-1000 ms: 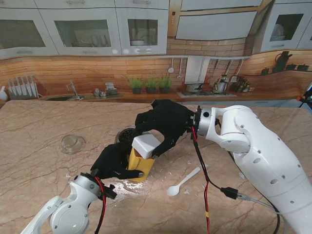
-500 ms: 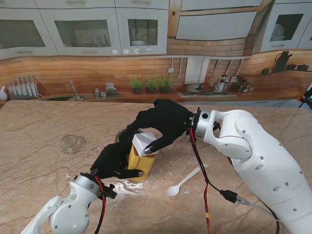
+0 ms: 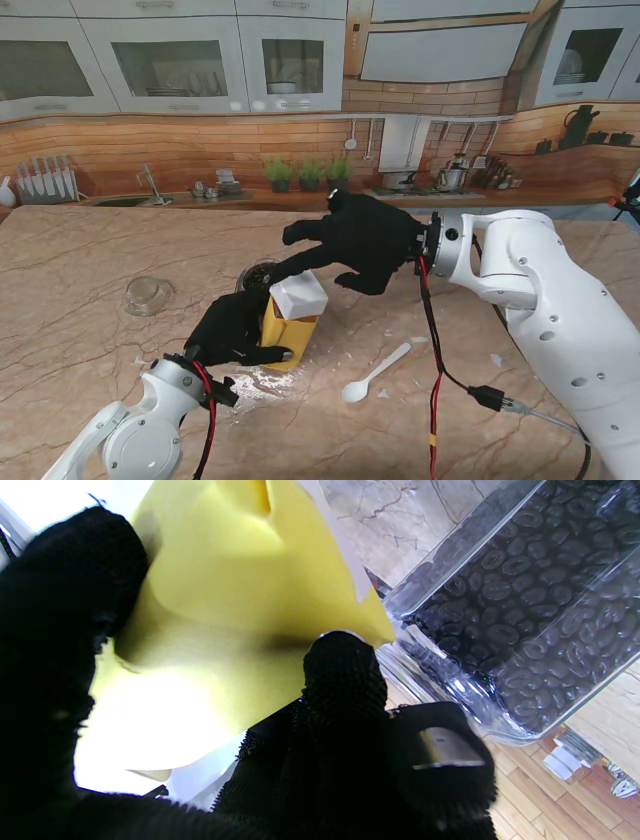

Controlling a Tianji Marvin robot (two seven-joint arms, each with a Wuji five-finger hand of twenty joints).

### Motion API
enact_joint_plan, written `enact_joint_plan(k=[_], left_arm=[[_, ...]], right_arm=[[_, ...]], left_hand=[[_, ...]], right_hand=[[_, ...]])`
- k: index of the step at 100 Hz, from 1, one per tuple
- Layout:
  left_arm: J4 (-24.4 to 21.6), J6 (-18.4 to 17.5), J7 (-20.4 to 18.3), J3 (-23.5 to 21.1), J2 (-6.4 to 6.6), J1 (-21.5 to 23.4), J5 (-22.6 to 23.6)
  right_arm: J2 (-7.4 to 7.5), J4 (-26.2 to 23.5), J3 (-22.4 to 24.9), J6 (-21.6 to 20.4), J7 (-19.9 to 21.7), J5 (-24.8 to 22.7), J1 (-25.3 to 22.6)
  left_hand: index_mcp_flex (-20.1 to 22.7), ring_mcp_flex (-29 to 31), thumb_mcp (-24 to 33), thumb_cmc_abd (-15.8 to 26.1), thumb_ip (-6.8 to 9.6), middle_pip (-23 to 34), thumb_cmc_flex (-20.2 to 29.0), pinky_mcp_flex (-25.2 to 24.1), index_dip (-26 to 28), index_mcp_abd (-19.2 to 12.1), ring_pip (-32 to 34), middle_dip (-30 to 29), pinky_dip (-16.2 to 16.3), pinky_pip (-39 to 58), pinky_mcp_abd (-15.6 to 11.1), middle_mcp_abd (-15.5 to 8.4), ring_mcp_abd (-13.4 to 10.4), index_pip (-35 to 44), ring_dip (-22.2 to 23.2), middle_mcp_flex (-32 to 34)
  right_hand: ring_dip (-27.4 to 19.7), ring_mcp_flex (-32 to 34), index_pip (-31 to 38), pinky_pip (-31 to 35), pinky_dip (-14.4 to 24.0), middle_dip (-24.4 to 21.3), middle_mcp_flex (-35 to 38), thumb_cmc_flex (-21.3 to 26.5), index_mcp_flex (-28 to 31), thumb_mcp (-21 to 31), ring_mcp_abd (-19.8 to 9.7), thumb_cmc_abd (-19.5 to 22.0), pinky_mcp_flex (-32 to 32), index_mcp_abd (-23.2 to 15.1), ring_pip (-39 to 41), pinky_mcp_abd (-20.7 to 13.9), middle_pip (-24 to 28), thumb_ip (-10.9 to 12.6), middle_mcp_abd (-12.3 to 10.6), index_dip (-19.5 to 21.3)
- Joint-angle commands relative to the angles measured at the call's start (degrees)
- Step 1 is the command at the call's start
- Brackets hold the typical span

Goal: Portion coffee beans from the glass jar into the coffee jar

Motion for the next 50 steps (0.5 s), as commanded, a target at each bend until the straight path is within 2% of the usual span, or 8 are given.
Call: enact_joint_plan(k=[1, 10, 21, 28, 38, 46, 50], left_arm=[[-0.3, 0.0, 0.0, 0.1, -0.29, 0.4, -0.2], [-0.3, -0.1, 0.0, 0.0, -0.27, 0.4, -0.1], [-0.3, -0.2, -0.1, 0.0, -0.26, 0.3, -0.2], [-0.3, -0.2, -0.1, -0.1, -0.25, 0.3, -0.1], [-0.3, -0.3, -0.2, -0.1, -0.23, 0.3, -0.1], [-0.3, -0.3, -0.3, 0.0, -0.21, 0.2, -0.1], [-0.3, -0.3, -0.3, 0.0, -0.2, 0.2, -0.1]], right_arm=[[0.14, 0.1, -0.5, -0.3, 2.3, 1.9, 0.4], [0.21, 0.5, -1.1, -0.6, 1.9, 1.2, 0.6], [0.24, 1.3, -2.3, -0.8, 2.6, 1.7, 1.2], [0.15, 2.0, -3.2, -0.6, 2.0, 1.8, 1.6], [-0.15, 3.1, -4.5, -0.2, 0.9, 2.6, 2.2], [-0.41, 3.9, -5.5, -0.1, -1.0, 2.4, 2.9], [-0.54, 4.1, -6.0, 0.2, -1.1, 2.8, 3.1]], left_hand=[[5.5, -0.4, 24.8, 9.2, 12.61, 8.2, 9.6, 0.8, 4.3, -14.3, -0.4, 2.1, 0.8, 6.5, -3.4, -6.5, 0.9, 13.1, -0.1, 7.5], [5.5, -0.4, 24.8, 9.2, 12.6, 8.2, 9.6, 0.8, 4.4, -14.3, -0.4, 2.1, 0.8, 6.5, -3.4, -6.6, 1.0, 13.2, -0.1, 7.5], [5.5, -0.4, 24.8, 9.2, 12.61, 8.2, 9.6, 0.8, 4.4, -14.3, -0.4, 2.1, 0.8, 6.5, -3.4, -6.5, 0.9, 13.2, -0.1, 7.5], [5.5, -0.4, 24.9, 9.2, 12.66, 8.3, 9.6, 0.8, 4.3, -14.3, -0.4, 2.1, 0.8, 6.5, -3.4, -6.5, 0.9, 13.2, -0.1, 7.5], [5.5, -0.4, 24.8, 9.2, 12.59, 8.2, 9.5, 0.8, 4.4, -14.3, -0.4, 2.1, 0.8, 6.5, -3.4, -6.6, 0.8, 13.2, -0.1, 7.5], [5.5, -0.4, 24.9, 9.2, 12.62, 8.2, 9.6, 0.8, 4.3, -14.4, -0.4, 2.1, 0.8, 6.5, -3.5, -6.6, 0.8, 13.1, -0.1, 7.5], [5.5, -0.4, 24.8, 9.3, 12.59, 8.2, 9.6, 0.9, 4.3, -14.4, -0.4, 2.1, 0.8, 6.5, -3.5, -6.6, 0.8, 13.1, -0.1, 7.5]], right_hand=[[-1.0, 0.4, 1.4, -0.3, -0.9, -1.0, -1.9, 4.1, -1.0, 3.3, -1.3, -3.2, 0.3, -0.7, -0.5, -0.1, 1.9, -1.7, -1.3, 2.9], [-0.9, 1.3, 4.9, 0.1, -1.2, -1.3, -0.4, 4.7, -1.7, 1.8, -1.7, -6.1, 1.6, -0.7, -0.1, -0.8, 2.9, -2.9, -2.0, 8.2], [-0.8, 2.5, 6.5, 0.4, -1.2, -1.4, 1.1, 3.2, 0.8, -1.9, -2.0, -7.3, 2.4, -0.7, 0.2, -1.1, 3.0, -4.1, -2.6, 9.6], [-0.6, 3.5, 7.7, 0.7, -1.1, -1.3, 2.2, 2.9, 2.8, -4.7, -2.2, -5.3, 3.1, -0.8, 0.4, -1.5, 3.3, -4.4, -3.1, 10.5], [-0.3, 5.5, 11.2, 1.2, -0.9, -0.7, 5.2, 3.2, 9.2, -7.7, -2.7, -2.0, 4.1, -1.4, 1.1, -1.9, 4.5, -4.6, -4.9, 12.7], [0.4, 8.0, 16.7, 2.0, -0.8, 0.6, 8.7, 2.7, 17.1, -10.3, -3.3, 0.9, 5.7, -2.8, 2.4, -2.4, 6.0, -4.8, -6.6, 16.3], [0.7, 8.7, 22.1, 2.3, -1.0, 1.2, 10.3, 1.9, 21.8, -11.8, -3.1, 2.1, 6.1, -4.0, 2.8, -2.3, 6.3, -5.2, -6.7, 18.1]])
